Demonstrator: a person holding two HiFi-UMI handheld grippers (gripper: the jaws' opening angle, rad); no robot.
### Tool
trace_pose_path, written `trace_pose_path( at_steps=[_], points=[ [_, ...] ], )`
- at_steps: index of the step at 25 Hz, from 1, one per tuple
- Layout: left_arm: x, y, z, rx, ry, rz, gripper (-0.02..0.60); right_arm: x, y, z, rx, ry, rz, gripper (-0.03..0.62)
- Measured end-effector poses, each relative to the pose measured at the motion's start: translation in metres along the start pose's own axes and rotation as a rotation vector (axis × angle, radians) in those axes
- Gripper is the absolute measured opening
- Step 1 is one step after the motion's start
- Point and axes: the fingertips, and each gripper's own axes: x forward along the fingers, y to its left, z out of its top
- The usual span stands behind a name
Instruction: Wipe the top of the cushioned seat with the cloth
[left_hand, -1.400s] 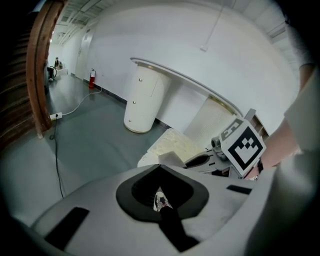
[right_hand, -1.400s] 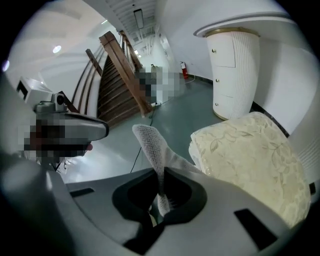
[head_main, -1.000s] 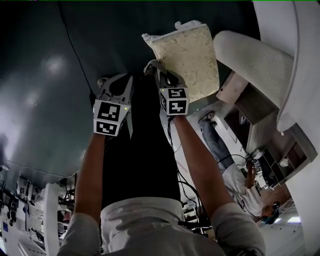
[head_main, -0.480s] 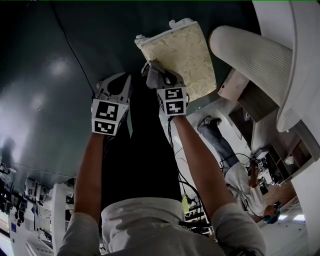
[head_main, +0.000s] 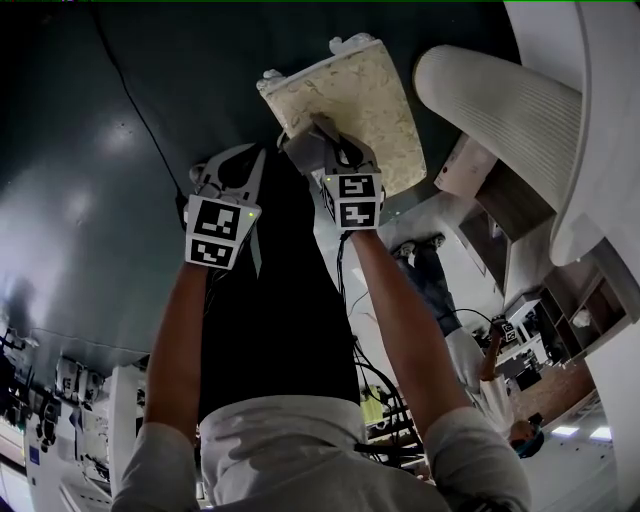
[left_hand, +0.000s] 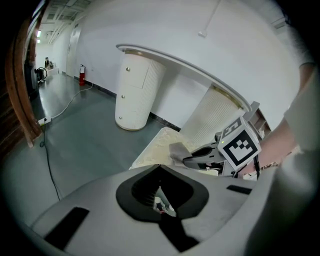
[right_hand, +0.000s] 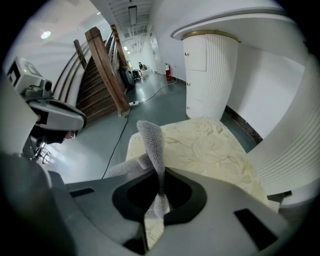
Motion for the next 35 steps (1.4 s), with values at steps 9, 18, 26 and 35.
trace_pose_path(
  at_steps=[9,18,26,35],
  points=[
    [0.016,-0.005,0.013,0.001,0.001,-0.002,0.014,-0.003,-0.044,0.004,0.026,-0.016,-0.048,0.025],
    [0.031,-0.010,0.019,0.005,0.014,0.000,0.014,-0.007,-0.097,0.011,0.032,-0.021,-0.099,0.025],
    [0.049,-0.022,0.027,0.011,0.024,-0.005,0.014,-0.011,-0.127,0.012,0.055,-0.026,-0.113,0.025],
    [0.074,-0.044,0.034,-0.009,0.055,-0.035,0.014,-0.013,-0.160,0.013,0.097,-0.032,-0.126,0.025]
  ],
)
